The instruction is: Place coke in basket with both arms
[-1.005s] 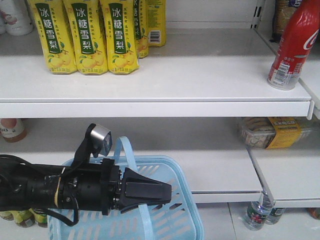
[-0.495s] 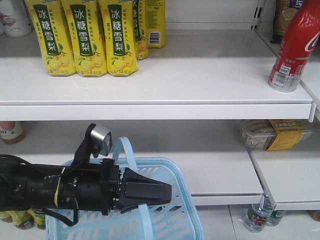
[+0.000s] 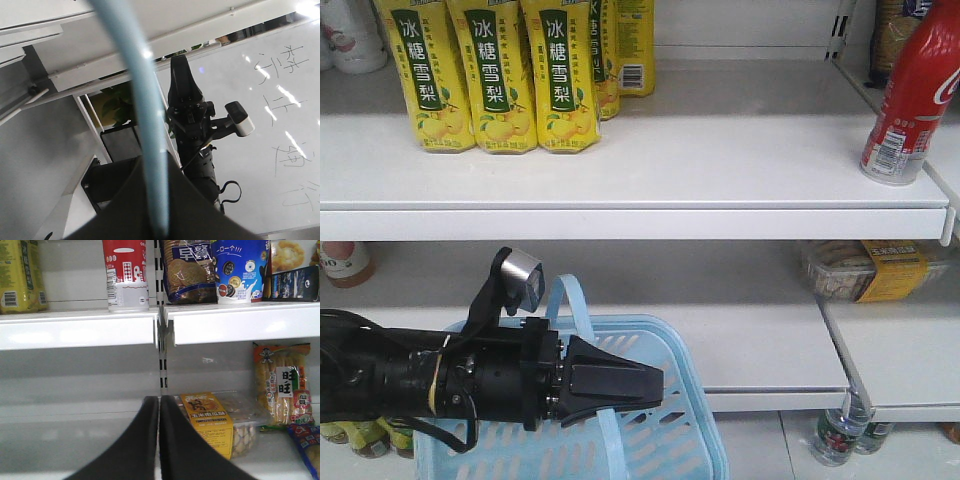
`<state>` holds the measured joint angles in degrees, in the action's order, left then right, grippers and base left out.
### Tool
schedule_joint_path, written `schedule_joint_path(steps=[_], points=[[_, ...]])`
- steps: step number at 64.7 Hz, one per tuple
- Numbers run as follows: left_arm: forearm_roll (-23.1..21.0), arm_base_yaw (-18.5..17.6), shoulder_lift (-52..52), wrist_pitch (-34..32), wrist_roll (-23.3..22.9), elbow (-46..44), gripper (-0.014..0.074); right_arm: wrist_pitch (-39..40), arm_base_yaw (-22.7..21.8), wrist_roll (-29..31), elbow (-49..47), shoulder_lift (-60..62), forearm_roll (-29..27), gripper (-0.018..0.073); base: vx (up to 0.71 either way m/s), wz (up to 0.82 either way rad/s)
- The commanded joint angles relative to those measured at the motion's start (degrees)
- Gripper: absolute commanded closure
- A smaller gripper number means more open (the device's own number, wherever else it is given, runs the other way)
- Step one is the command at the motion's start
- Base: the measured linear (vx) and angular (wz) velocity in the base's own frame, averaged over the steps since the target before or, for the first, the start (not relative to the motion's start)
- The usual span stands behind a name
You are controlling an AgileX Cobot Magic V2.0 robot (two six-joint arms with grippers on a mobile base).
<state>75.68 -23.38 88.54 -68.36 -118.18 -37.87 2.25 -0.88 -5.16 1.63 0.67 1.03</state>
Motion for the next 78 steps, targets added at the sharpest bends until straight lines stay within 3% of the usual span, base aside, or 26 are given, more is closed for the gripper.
schedule_joint_path(steps=[1, 55, 63, 71, 75, 78], points=[[-3.53, -0.18, -2.2, -10.33, 1.0, -1.25, 0.0601, 4.4, -0.33, 0.26, 1.02, 0.63, 0.39, 0.0564, 0.0, 0.01], [-3.53, -0.18, -2.2, -10.33, 1.0, -1.25, 0.0601, 4.7, -0.33, -0.17, 1.02, 0.63, -0.13, 0.0564, 0.0, 0.0], [-3.53, -0.18, -2.2, -10.33, 1.0, -1.25, 0.0601, 9.06, -0.33, -9.15, 1.02, 0.63, -8.75, 0.0564, 0.0, 0.0], [-3.53, -0.18, -2.2, -10.33, 1.0, -1.25, 0.0601, 19.33, -0.33, -21.11, 0.96, 0.63, -20.07, 0.0564, 0.0, 0.0], [-3.53, -0.18, -2.2, -10.33, 1.0, -1.25, 0.0601, 22.35, -0.05, -25.05, 0.5, 0.63, -20.38, 0.0564, 0.0, 0.0], [-3.53, -0.18, -2.2, -10.33, 1.0, -1.25, 0.0601, 22.27, 0.52, -26.92, -1.09, 0.63, -16.27, 0.0564, 0.0, 0.0]])
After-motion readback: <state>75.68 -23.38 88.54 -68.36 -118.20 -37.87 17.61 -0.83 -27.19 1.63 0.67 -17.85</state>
